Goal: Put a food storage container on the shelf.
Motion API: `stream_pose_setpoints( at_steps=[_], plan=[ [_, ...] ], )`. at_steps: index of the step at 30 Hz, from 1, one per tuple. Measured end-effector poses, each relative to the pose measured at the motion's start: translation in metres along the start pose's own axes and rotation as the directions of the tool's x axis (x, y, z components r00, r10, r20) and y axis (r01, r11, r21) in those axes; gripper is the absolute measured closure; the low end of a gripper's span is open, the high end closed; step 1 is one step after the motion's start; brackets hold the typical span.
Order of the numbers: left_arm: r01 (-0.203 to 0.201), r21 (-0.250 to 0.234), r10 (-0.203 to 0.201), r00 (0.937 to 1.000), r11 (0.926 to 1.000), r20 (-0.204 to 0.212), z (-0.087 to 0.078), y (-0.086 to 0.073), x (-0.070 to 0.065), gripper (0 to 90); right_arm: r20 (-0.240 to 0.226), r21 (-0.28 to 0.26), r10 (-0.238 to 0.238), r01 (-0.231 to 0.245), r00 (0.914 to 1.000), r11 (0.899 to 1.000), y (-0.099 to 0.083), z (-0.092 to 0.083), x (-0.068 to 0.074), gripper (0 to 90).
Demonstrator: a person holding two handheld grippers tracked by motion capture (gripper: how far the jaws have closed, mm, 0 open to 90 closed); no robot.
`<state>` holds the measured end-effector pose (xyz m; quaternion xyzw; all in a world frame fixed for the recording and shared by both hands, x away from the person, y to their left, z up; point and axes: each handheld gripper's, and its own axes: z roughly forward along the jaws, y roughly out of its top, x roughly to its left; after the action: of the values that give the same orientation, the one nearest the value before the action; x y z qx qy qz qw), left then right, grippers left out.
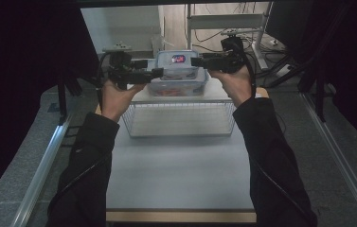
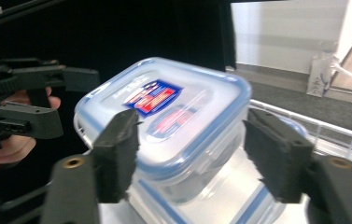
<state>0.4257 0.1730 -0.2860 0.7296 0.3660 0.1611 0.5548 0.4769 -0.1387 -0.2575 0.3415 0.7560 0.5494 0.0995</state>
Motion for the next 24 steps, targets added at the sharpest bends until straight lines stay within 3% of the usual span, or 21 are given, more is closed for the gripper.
stream_pose_setpoints(
  at_steps=[7, 9, 13, 21, 24],
  plan=[
    [-0.045, 0.041, 0.046, 0.9985, 0.9981, -0.030, -0.004, -0.010, -0.010, 8.5, -0.028, 0.008, -0.036, 0.036, 0.9990, 0.999, -0.009, -0.003, 0.004, 18.9],
    [-0.072, 0.064, 0.074, 0.9965, 0.9954, -0.039, -0.007, -0.014, -0.013, 6.8, -0.019, 0.009, -0.048, 0.048, 0.9987, 0.999, -0.013, -0.005, 0.005, 15.4],
    [-0.082, 0.079, 0.084, 0.9961, 0.9936, -0.027, -0.013, -0.018, -0.017, 5.2, 0.001, 0.041, -0.075, 0.074, 0.9972, 0.996, -0.023, -0.009, 0.006, 9.8],
    [-0.123, 0.066, 0.126, 0.9915, 0.9901, -0.033, -0.027, -0.029, -0.027, 2.2, 0.004, 0.038, -0.082, 0.082, 0.9966, 0.996, -0.039, -0.024, 0.005, 6.2],
    [-0.122, 0.047, 0.123, 0.9923, 0.9914, -0.012, -0.032, -0.036, -0.030, 2.1, 0.013, 0.038, -0.099, 0.099, 0.9950, 0.994, -0.046, -0.029, 0.005, 5.6]
  ],
)
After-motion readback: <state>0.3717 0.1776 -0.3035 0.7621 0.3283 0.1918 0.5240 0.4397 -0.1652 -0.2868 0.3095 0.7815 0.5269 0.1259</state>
